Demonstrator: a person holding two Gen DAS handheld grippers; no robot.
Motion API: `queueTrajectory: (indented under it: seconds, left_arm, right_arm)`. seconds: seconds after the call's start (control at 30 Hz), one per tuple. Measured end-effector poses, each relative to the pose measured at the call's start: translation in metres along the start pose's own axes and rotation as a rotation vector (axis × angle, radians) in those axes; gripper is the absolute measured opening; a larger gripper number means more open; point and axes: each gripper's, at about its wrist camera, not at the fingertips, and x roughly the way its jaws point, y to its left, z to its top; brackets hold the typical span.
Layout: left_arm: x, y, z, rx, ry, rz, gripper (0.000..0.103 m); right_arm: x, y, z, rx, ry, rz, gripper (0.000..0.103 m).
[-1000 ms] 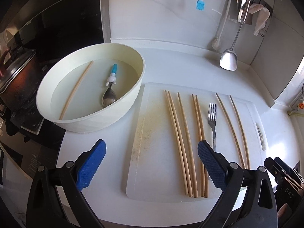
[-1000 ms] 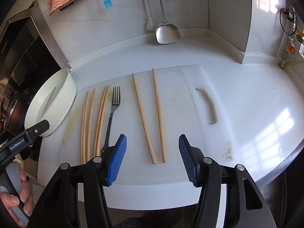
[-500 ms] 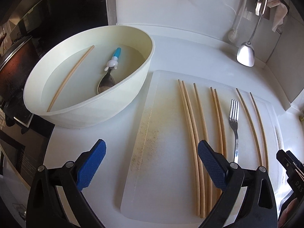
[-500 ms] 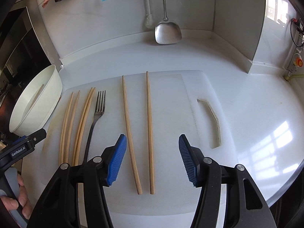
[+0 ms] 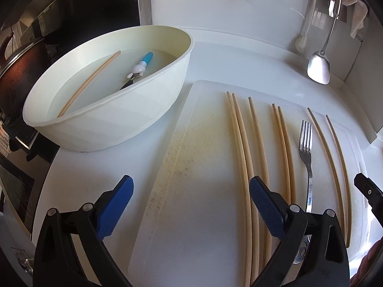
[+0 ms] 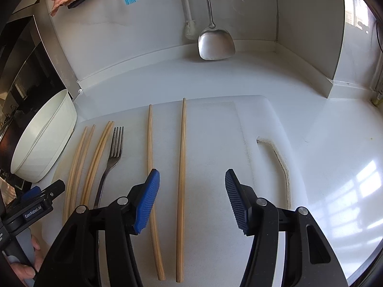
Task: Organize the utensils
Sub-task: 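Move both tools back over the chopsticks on the cutting board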
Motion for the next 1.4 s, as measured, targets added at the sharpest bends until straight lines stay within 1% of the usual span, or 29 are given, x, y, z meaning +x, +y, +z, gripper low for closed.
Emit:
queueTrajectory:
  seconds: [0.23, 0.43, 0.53, 0.67, 0.93, 1.0, 1.1, 1.17, 1.3, 1.4]
  left_arm:
    - [0.005, 0.001, -0.002, -0.018, 0.010, -0.005, 0.096]
    - [0.010, -0.004, -0.001, 0.002, 0.014, -0.010, 0.097]
    - [0.011, -0.004, -0.001, 0.006, 0.009, 0.002, 0.097]
    - [0.013, 0.003, 0.002, -0.015, 0.006, -0.013, 0.098]
    - [0.017, 0.004, 0.007, -0.033, -0.004, -0.013, 0.098]
    - [0.017, 0.004, 0.007, -0.036, -0.005, -0.014, 0.098]
    - [0.017, 0.004, 0.006, -0.048, -0.003, -0.025, 0.095]
    - [0.016, 0.004, 0.006, -0.062, -0.003, -0.042, 0.089]
    - [0.016, 0.004, 0.007, -0.056, -0.007, -0.048, 0.087]
    - [0.016, 0.004, 0.008, -0.054, -0.009, -0.046, 0.085]
  right_arm:
    - [0.002, 0.001, 0.000, -0.010, -0.001, -0.001, 0.055]
    - [0.006, 0.006, 0.001, -0.046, 0.001, -0.018, 0.055]
    - [0.009, 0.010, 0.001, -0.070, -0.003, -0.036, 0.055]
    - [0.013, 0.013, 0.001, -0.095, -0.004, -0.054, 0.055]
    - [0.025, 0.014, 0.000, -0.117, 0.025, -0.099, 0.054]
    - [0.025, 0.015, -0.001, -0.122, 0.019, -0.100, 0.053]
    - [0.026, 0.020, -0.002, -0.149, 0.013, -0.094, 0.043]
    - [0.026, 0.025, -0.003, -0.171, 0.010, -0.089, 0.035]
    - [0.026, 0.027, -0.003, -0.183, 0.008, -0.075, 0.029]
    - [0.026, 0.030, -0.003, -0.202, 0.008, -0.071, 0.022]
